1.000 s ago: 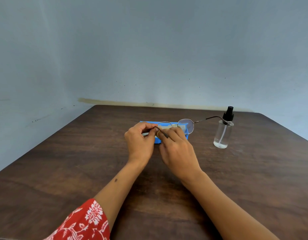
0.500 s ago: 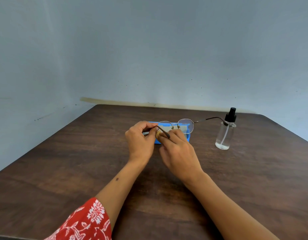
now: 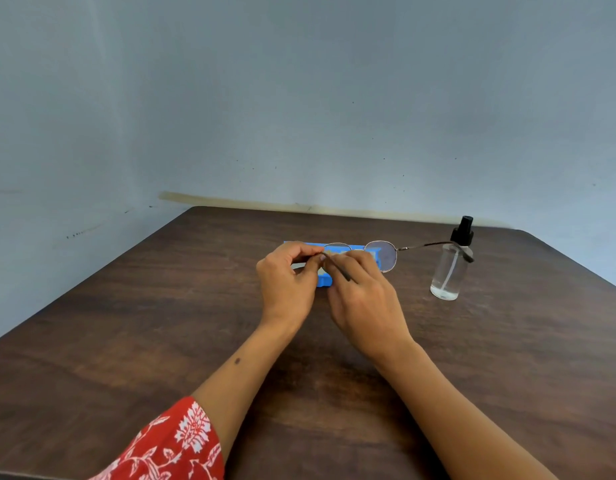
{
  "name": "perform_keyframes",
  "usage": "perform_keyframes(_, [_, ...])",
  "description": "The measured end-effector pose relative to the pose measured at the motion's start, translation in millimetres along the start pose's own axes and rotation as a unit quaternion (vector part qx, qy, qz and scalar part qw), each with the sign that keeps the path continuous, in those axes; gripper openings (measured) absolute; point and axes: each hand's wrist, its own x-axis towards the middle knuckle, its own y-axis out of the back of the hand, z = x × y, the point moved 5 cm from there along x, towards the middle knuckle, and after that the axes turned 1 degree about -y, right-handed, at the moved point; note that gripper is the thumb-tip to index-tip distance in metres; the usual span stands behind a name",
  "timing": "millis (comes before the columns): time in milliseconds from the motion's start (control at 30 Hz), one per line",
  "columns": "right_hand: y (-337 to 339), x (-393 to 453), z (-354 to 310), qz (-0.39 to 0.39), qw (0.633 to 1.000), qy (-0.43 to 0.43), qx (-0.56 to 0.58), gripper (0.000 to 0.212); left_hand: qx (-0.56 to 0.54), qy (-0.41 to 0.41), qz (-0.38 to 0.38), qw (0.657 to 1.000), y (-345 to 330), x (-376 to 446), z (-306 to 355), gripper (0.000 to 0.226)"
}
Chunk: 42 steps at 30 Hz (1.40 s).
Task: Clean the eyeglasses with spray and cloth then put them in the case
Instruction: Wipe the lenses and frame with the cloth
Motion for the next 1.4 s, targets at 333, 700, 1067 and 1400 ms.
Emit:
perform_keyframes(333, [0,2,8,-0.024,0.998,-0.023,-0.060,0.031,0.010,-0.014,-0.007,1.000,-1,0,3,0.015])
perform_keyframes(700, [-2,3,10,-0.037,0.996,-0.058,-0.050,0.033,0.015,-0.009,-0.009,1.000,-2,-1,4,0.012])
perform_keyframes(1067, [1,4,3,-0.021,0.999,-0.035,-0.013,0.034,0.016,-0.002,-0.001,1.000,4,3,-4,0.012])
perform_keyframes(1400, [1,2,-6,-0.004,0.998,-0.037,0.057,0.035,0.008,0.013,0.014,1.000,6,3,-6,0.011])
